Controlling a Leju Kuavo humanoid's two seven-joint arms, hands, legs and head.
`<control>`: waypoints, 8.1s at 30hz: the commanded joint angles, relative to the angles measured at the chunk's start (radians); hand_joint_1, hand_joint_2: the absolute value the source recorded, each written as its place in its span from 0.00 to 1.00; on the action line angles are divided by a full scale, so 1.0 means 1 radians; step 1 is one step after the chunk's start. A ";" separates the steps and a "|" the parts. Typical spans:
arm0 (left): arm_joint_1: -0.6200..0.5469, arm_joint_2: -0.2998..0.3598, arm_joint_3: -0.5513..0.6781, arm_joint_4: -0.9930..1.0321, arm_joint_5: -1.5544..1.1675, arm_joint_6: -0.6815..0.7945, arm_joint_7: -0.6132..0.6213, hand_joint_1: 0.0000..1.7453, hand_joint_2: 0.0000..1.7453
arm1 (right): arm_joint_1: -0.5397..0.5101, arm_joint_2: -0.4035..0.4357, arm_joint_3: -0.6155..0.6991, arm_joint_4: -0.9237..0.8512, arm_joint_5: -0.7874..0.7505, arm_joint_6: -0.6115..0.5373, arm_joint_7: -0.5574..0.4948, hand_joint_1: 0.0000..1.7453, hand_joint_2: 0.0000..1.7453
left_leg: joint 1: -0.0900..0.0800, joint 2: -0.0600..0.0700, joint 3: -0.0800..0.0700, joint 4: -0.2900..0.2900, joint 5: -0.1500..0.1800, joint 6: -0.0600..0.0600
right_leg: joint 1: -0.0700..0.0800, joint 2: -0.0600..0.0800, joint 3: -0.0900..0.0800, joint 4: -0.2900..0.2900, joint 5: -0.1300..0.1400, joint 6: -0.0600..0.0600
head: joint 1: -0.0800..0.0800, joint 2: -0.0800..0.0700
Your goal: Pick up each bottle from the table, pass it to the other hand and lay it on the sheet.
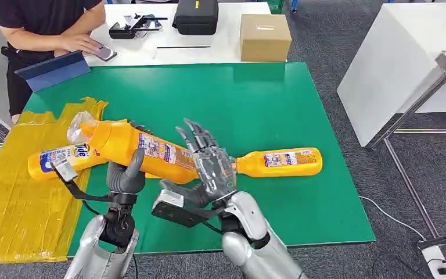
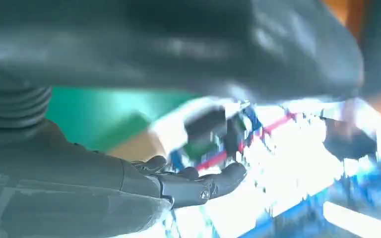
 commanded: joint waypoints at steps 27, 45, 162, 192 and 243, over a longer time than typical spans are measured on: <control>0.121 0.209 0.345 -0.203 -1.347 0.685 -0.176 1.00 1.00 | 0.162 -0.130 -0.306 -0.188 -0.037 0.041 -0.119 0.00 0.00 | 0.001 0.005 0.006 -0.001 -0.002 -0.003 | 0.000 0.004 0.005 -0.001 -0.001 -0.001 | 0.000 0.000; 0.008 0.267 0.352 0.418 -1.627 0.858 -0.122 1.00 1.00 | 0.147 -0.144 -0.268 -0.140 -0.078 0.040 -0.155 0.00 0.00 | 0.000 -0.002 0.006 -0.003 0.000 -0.002 | 0.000 -0.002 0.006 -0.002 -0.001 -0.001 | 0.000 0.000; 0.295 0.109 0.594 -0.172 -0.314 0.141 -0.315 0.00 0.00 | -0.278 -0.318 -0.274 0.720 0.174 0.089 -0.088 0.00 1.00 | 0.000 -0.003 0.005 -0.002 0.003 0.000 | 0.000 -0.004 0.005 -0.002 0.001 0.002 | 0.000 0.000; 0.355 0.089 0.611 -0.215 -0.292 0.138 -0.313 0.00 0.00 | -0.173 -0.329 -0.313 0.388 0.139 0.164 -0.085 0.00 1.00 | -0.001 0.000 0.003 -0.001 0.002 0.001 | 0.000 -0.001 0.003 -0.001 0.003 0.003 | 0.000 0.000; 0.379 0.041 0.700 -0.249 -0.322 0.079 -0.283 0.00 0.00 | -0.393 -0.360 -0.356 0.829 0.313 0.209 -0.092 0.00 1.00 | -0.001 -0.003 0.001 -0.001 0.003 0.001 | 0.000 -0.004 0.003 -0.001 0.003 0.004 | 0.000 0.000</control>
